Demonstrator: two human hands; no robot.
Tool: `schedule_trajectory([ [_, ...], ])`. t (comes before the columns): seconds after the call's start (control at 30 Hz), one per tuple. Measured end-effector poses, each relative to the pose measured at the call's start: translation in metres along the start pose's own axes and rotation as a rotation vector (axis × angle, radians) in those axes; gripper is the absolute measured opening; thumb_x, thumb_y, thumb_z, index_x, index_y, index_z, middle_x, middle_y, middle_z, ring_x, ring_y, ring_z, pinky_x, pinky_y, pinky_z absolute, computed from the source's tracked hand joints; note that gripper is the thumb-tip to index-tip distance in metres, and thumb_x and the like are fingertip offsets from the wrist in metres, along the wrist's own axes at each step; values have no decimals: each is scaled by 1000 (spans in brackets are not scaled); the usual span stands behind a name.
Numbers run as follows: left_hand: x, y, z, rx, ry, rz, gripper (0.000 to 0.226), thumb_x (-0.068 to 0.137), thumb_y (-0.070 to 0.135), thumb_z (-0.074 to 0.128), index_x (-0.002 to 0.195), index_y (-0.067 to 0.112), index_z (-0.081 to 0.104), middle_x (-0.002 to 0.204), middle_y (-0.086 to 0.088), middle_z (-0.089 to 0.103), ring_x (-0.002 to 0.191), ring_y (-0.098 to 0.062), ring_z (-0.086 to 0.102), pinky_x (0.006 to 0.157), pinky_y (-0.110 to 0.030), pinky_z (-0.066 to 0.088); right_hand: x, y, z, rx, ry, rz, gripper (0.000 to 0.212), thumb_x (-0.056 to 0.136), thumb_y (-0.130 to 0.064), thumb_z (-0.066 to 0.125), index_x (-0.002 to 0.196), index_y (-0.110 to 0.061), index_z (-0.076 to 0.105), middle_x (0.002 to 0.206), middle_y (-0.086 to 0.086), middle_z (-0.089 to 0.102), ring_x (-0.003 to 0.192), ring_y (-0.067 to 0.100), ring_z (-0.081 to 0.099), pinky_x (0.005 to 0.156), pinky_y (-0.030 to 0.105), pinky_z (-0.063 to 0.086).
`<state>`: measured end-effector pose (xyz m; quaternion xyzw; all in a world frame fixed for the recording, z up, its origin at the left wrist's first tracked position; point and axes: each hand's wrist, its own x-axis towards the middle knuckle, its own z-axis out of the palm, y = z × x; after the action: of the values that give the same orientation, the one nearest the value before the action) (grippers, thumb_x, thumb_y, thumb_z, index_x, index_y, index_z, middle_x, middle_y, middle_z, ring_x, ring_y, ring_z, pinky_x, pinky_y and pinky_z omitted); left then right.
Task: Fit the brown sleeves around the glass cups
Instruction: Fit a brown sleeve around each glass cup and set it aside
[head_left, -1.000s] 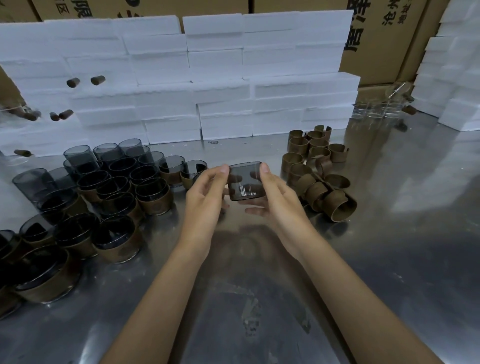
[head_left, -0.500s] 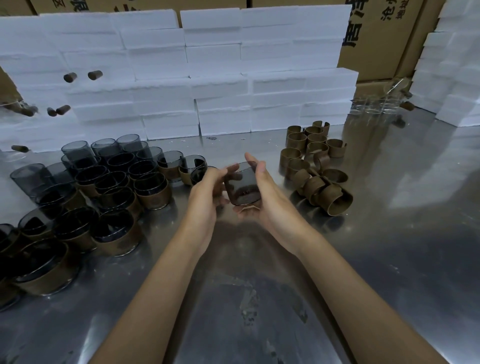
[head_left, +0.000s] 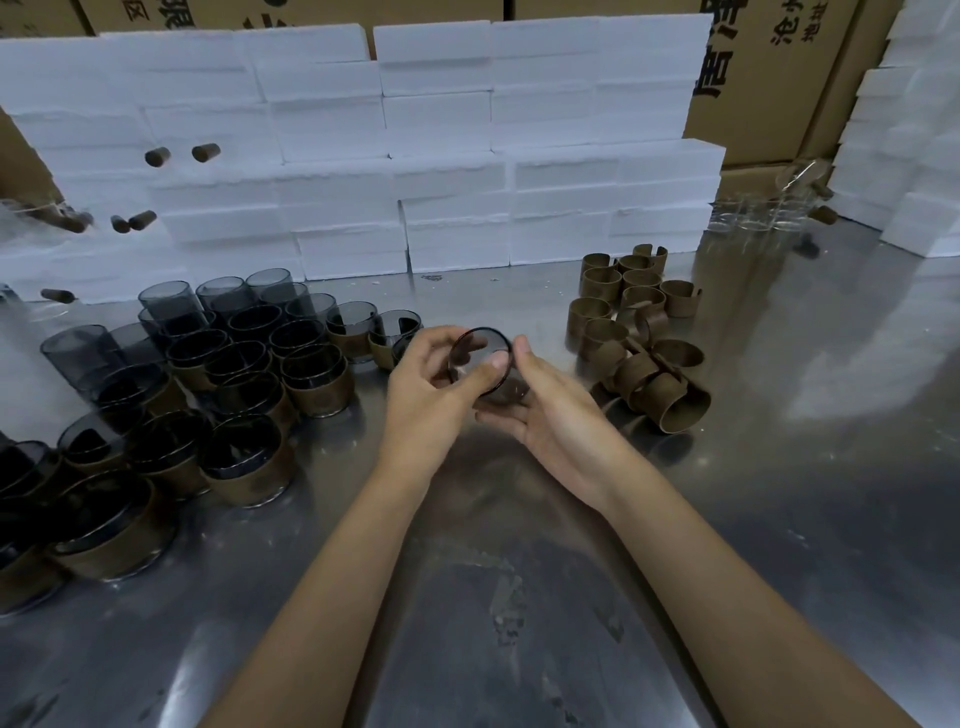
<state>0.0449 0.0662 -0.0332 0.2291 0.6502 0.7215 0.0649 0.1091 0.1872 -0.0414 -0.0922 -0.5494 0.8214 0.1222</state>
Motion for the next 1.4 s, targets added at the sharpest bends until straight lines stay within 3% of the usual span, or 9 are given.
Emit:
schedule_trajectory([
  [0.13, 1, 1, -1, -4, 73, 9, 27, 85, 19, 82, 106, 12, 65, 104, -2, 75, 91, -4, 71, 83, -20, 54, -3, 2, 5, -29, -65, 22, 55, 103, -47, 50, 139, -6, 58, 127, 17, 71, 116, 33, 70, 110, 53, 48],
  [0.4, 3, 3, -4, -152, 103, -134, 20, 103, 20, 60, 109, 6, 73, 110, -3, 78, 101, -20, 68, 99, -49, 53, -5, -1, 4, 7, -40, 27, 64, 98, -45, 58, 141, 2, 51, 127, 23, 69, 116, 39, 69, 106, 50, 52],
  [0.63, 5, 3, 2, -219, -78, -186, 38, 102, 0, 51, 138, 10, 61, 129, -3, 72, 109, -7, 69, 96, -22, 54, -4, -7, 2, 129, 83, -31, 56, 100, -42, 57, 133, 3, 57, 120, 21, 72, 108, 36, 73, 83, 35, 61],
  [0.83, 2, -4, 5, -8, -101, -79, 87, 69, 49, 81, 148, 30, 51, 135, 22, 60, 113, 13, 62, 87, -11, 51, -5, -6, 6, 68, 162, -73, 76, 77, -51, 71, 130, 2, 54, 109, 16, 75, 96, 28, 77, 82, 39, 63],
  [0.93, 6, -4, 2, -166, 1, -104, 63, 80, 48, 73, 139, 31, 61, 133, 7, 67, 113, -5, 69, 86, -20, 56, -2, -6, 6, -30, 211, -95, 71, 77, -58, 65, 123, -4, 57, 100, 19, 76, 85, 35, 76, 74, 38, 62],
  [1.03, 9, 0, 1, -372, -20, -197, 38, 102, 34, 54, 136, 20, 61, 121, -10, 73, 99, -19, 73, 74, -27, 59, 1, 1, 6, -312, 278, -218, 57, 80, -63, 64, 116, -19, 58, 85, 5, 69, 67, 15, 67, 71, 36, 57],
  [1.17, 6, 0, 6, -483, -126, -387, 42, 109, 34, 43, 128, 4, 64, 107, -12, 75, 102, -20, 72, 83, -34, 63, -3, 10, 4, -649, 325, -391, 59, 76, -80, 62, 114, -35, 54, 80, -10, 65, 71, 4, 62, 67, 25, 52],
  [1.27, 3, 2, 9, -470, -198, -412, 41, 105, 42, 49, 112, 5, 64, 109, -17, 63, 110, -26, 60, 99, -40, 53, -3, 8, 5, -752, 426, -453, 58, 75, -80, 60, 108, -32, 54, 73, -11, 63, 69, 3, 60, 59, 24, 48],
  [1.4, 5, -3, 10, -473, -256, -369, 35, 102, 42, 53, 101, 13, 71, 97, -13, 68, 96, -20, 68, 82, -32, 57, -2, 7, 6, -795, 454, -480, 46, 88, -62, 65, 101, -20, 54, 62, -10, 54, 62, 5, 55, 55, 21, 40],
])
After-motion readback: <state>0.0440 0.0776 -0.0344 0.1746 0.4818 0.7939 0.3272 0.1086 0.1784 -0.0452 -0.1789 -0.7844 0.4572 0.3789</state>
